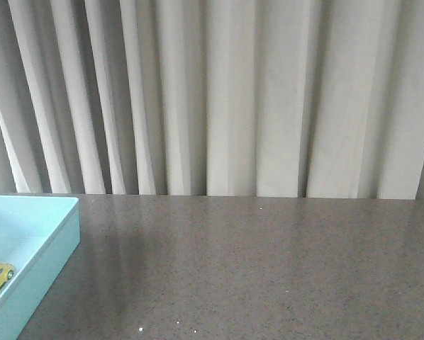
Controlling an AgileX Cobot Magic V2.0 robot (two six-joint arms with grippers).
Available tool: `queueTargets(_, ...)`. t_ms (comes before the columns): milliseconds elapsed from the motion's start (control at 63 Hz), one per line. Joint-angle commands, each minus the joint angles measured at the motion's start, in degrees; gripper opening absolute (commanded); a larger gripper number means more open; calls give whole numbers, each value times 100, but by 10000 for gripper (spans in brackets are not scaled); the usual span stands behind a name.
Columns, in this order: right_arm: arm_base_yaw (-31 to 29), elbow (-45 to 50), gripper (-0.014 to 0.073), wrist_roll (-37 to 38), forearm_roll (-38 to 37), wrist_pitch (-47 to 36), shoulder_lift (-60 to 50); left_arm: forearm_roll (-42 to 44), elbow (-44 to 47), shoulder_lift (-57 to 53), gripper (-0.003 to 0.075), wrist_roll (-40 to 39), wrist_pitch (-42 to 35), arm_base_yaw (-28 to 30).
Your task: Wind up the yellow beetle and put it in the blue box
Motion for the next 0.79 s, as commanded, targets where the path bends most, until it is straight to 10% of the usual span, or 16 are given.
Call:
queueTargets(0,1,-133,-7,-10,-110,-284,-4,-32,135,-276,-7,-37,-611,-30)
queueTargets(777,1,-133,-7,-10,-110,-189,-4,-32,336,-697,-6,-37,-448,-30)
